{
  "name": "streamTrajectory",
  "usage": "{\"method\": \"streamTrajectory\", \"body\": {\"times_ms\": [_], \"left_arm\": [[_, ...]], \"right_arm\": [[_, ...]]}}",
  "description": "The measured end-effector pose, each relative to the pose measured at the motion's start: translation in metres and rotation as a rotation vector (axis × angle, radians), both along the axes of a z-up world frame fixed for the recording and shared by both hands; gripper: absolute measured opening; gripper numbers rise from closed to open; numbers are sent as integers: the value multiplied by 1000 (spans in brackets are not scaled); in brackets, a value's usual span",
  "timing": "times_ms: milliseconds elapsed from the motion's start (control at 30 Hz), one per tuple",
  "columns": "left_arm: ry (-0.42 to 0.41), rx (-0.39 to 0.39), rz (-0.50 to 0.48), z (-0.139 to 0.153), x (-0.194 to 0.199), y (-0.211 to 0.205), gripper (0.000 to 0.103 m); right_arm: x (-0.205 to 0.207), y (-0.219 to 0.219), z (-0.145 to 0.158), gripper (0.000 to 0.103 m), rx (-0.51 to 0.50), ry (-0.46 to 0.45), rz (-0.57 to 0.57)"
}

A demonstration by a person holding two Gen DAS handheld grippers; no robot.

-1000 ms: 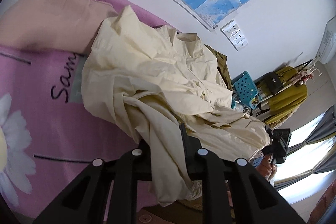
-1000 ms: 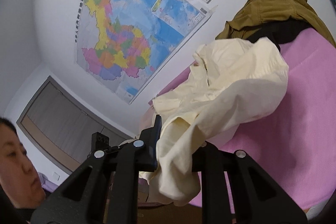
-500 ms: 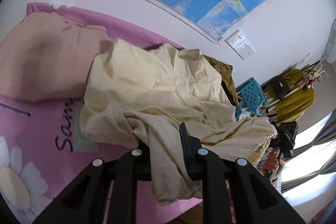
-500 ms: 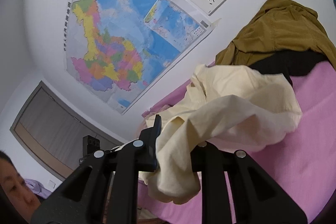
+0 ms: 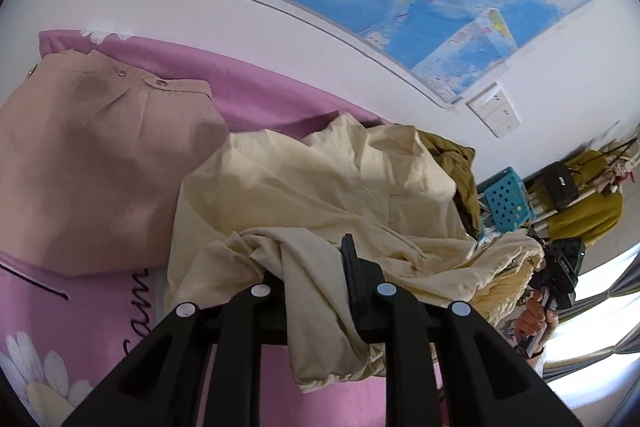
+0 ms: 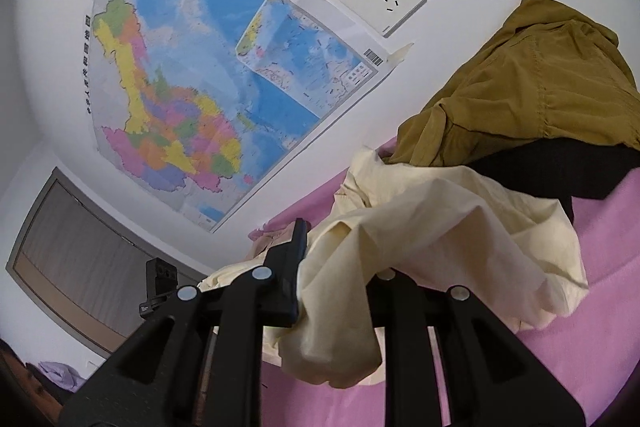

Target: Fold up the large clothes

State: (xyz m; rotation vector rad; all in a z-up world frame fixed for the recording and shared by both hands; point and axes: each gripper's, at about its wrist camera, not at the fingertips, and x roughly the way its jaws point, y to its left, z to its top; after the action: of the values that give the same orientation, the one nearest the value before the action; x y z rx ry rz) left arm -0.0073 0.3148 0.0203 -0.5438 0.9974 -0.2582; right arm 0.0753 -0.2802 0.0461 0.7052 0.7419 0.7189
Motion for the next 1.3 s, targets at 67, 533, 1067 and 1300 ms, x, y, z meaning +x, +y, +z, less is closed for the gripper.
{"method": "streamTrajectory", "body": {"times_ms": [67,533,1067,1300], "left_arm": [[10,17,3,-1,9,0,17],[30,132,45,-10,49,-6,17],[82,193,96,-34,83,-10,18],[106,188,117,-42,103,-8,18]], "right_arm": [[6,1,-1,17,-4,2,-8],[57,6,-21,18,-11,89,-61],[88,17,-34,26,-34,133,-98],[100,21,-40,44,-16,154,-115]]}}
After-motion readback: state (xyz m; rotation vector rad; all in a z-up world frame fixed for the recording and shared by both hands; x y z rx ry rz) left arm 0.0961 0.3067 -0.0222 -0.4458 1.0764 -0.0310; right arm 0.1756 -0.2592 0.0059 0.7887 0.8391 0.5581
